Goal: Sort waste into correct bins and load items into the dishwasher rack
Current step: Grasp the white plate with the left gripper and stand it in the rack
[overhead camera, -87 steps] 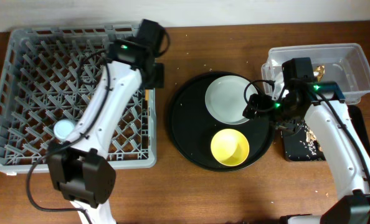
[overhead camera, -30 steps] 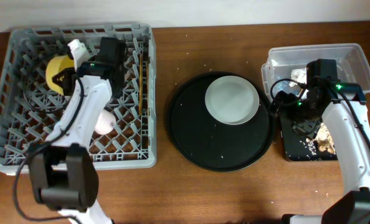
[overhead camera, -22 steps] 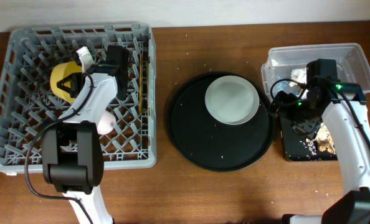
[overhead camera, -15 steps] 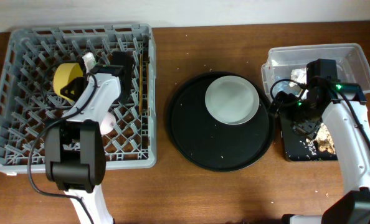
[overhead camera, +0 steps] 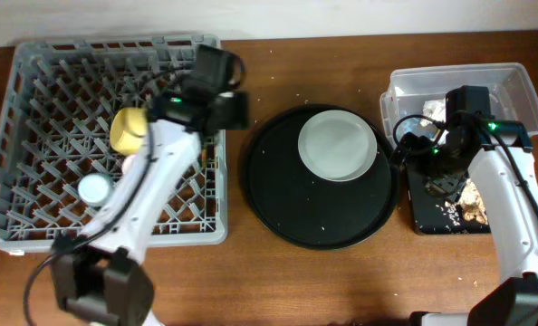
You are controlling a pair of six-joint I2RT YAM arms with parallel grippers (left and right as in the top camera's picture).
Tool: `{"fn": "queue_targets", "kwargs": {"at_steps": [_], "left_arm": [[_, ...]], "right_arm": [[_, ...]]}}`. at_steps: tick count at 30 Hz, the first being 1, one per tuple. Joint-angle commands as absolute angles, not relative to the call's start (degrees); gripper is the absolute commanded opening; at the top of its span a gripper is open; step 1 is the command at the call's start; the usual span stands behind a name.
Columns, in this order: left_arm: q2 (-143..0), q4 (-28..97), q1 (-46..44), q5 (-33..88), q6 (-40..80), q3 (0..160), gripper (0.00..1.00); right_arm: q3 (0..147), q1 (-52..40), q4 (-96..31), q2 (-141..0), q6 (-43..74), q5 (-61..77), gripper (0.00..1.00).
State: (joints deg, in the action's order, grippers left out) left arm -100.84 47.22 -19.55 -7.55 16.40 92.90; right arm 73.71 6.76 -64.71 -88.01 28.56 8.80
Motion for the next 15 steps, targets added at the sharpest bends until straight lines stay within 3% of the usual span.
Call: {"fn": "queue_targets", "kwargs": {"at_steps": [1, 7, 9, 10, 11, 15], "left_arm": [[-112.1, 40.8, -28.1, 8.1, 14.0, 92.8, 0.58], [-128.3, 33.8, -33.7, 11.2, 21.5, 92.8, 0.57], [-130.4, 33.2, -33.6, 11.1, 21.6, 92.8, 0.42], [-130.9, 33.5, -33.6, 10.7, 21.6, 92.8, 0.27], [-130.7, 35.6, -33.4, 9.5, 21.6, 93.1, 0.01], [-128.4, 49.5, -29.4, 2.4, 21.5, 102.7, 0.00]], "right_arm": [[74.0, 6.8, -64.8, -87.9, 28.8, 7.9, 0.99], [74.0, 6.8, -64.8, -87.9, 28.8, 7.9, 0.98], [74.0, 6.8, -64.8, -87.9, 28.8, 7.9, 0.99], [74.0, 6.8, -64.8, -87.9, 28.8, 7.9, 0.99], [74.0, 6.8, -64.8, -87.9, 28.8, 7.9, 0.98], [74.0, 6.8, -65.0, -87.9, 28.8, 7.9, 0.98]]}}
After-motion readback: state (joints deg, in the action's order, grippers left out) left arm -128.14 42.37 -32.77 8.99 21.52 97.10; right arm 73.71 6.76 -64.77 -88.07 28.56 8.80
